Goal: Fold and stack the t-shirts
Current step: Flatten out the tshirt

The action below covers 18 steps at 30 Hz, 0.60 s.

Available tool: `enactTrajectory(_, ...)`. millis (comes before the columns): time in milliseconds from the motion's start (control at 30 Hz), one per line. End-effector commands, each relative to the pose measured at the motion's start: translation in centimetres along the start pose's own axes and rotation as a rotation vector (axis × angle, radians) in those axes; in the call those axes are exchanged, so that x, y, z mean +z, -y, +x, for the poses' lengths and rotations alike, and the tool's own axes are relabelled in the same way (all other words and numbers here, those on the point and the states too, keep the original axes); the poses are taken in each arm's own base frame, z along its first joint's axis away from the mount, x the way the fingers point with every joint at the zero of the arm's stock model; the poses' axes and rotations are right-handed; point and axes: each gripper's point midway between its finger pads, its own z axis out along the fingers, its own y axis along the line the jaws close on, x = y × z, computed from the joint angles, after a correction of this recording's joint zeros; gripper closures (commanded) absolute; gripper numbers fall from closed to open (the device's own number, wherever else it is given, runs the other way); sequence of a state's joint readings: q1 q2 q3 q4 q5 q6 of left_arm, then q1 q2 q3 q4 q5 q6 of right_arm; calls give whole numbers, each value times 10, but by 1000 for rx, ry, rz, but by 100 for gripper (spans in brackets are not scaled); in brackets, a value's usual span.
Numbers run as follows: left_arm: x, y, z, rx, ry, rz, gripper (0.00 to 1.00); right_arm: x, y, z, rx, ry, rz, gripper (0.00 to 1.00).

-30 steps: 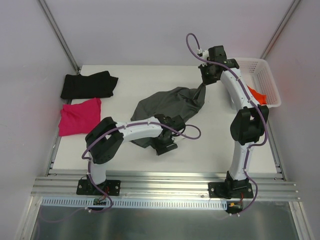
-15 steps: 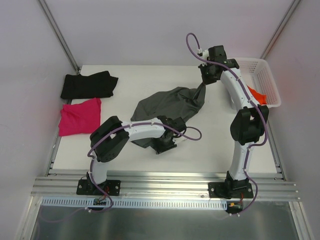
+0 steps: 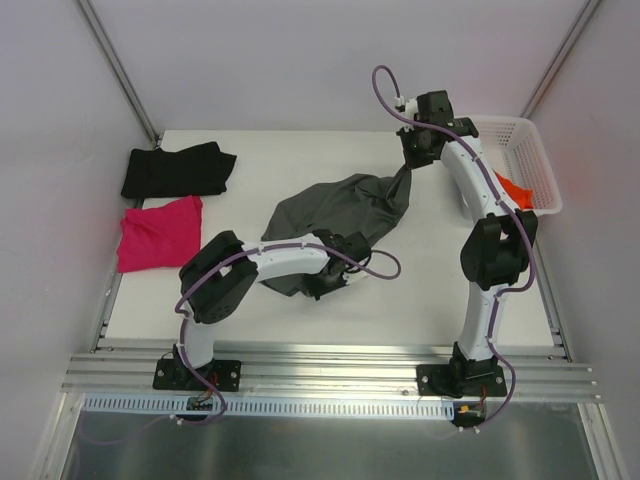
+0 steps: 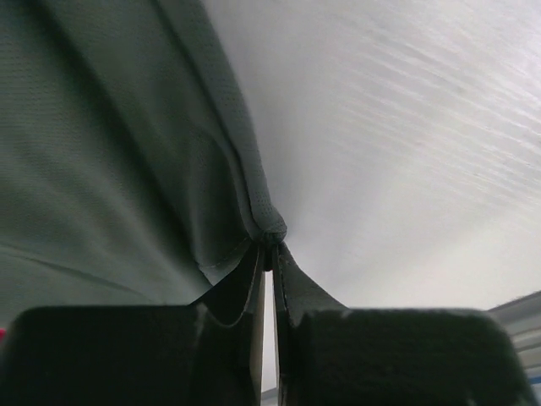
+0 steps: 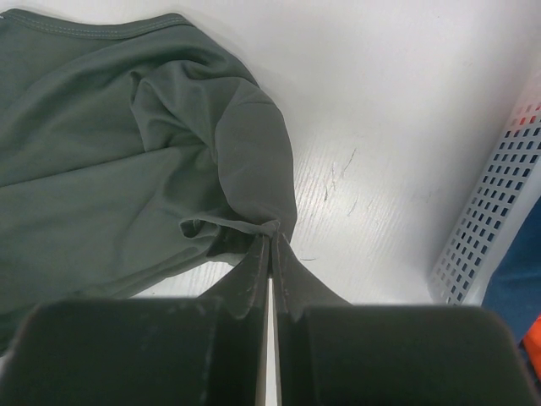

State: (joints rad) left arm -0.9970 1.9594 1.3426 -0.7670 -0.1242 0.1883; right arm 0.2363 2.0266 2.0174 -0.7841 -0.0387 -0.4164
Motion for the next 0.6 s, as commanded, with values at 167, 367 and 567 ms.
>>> enactTrajectory(167,-89,-118,0,-152,198,-256,100,-56,13,-49,-14,182,62,99)
enactTrajectory(367,-188,-203,32,-231,367,-469,100,-113,32,-69,-4,298,146,99)
enactTrajectory(567,-271,-235,44,-248,495,-638,100,-160,35,-75,14,384,188,99)
